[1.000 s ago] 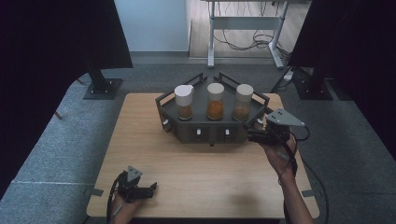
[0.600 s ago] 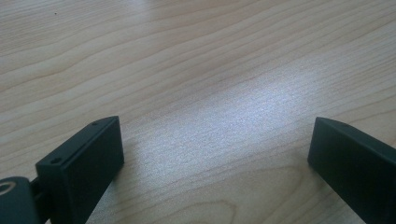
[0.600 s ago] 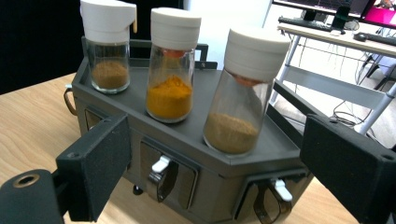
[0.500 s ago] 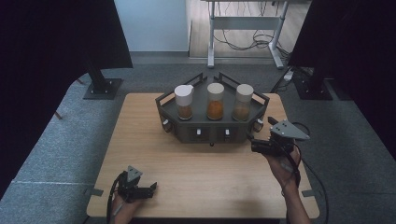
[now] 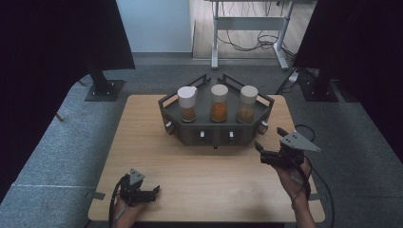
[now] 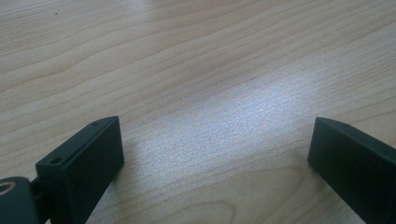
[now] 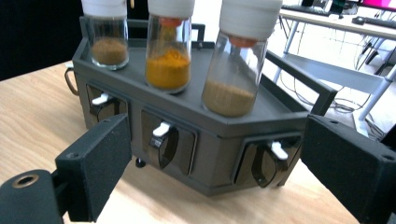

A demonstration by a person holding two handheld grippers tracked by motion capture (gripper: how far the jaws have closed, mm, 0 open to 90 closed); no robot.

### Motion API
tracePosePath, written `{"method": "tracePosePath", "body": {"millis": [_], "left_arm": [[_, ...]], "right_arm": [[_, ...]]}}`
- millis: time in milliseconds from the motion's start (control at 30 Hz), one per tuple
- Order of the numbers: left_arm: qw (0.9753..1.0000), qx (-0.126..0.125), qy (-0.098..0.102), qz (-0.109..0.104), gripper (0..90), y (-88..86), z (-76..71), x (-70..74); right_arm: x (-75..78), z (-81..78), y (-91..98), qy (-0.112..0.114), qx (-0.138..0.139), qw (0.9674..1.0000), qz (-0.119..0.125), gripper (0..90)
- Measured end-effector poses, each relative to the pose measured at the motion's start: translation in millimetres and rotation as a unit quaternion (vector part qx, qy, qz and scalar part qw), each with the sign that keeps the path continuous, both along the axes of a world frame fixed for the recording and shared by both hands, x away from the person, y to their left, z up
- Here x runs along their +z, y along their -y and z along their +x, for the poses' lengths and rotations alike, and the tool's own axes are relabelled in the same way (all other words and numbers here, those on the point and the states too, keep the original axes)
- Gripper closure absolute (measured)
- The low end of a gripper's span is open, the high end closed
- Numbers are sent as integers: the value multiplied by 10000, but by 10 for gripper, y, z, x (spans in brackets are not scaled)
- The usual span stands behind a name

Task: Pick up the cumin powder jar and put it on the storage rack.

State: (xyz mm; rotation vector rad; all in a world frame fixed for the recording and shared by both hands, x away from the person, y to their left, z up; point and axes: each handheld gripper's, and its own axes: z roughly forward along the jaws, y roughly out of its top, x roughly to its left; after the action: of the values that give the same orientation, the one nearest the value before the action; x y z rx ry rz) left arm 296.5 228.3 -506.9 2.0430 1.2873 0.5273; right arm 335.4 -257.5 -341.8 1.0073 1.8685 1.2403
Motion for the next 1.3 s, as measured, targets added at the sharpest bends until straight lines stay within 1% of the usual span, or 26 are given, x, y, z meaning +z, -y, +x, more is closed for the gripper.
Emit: {"method": "tracePosePath", "body": {"millis": [100,467,633,1100,1300], "left_arm": [[10000,4,-3,-2,30,1,0,1],[10000,0,14,-8,30,1,0,-2],[10000,1,14,-8,30,1,0,-2],[10000,-23,0,27,30,-5,0,1],[10000,-22,-1,29,30,-5,0,1]], "right_arm": [[-45,-26,15,-94,-2,9999,33,83],[-226,-141,71,-289,-26,9996,-5,82],[-296,-185,104,-349,-53,9994,-7,82],[-449,-293,129,-426,-104,9990,-98,81],[-583,-327,148,-535,-180,9984,-106,81]]}}
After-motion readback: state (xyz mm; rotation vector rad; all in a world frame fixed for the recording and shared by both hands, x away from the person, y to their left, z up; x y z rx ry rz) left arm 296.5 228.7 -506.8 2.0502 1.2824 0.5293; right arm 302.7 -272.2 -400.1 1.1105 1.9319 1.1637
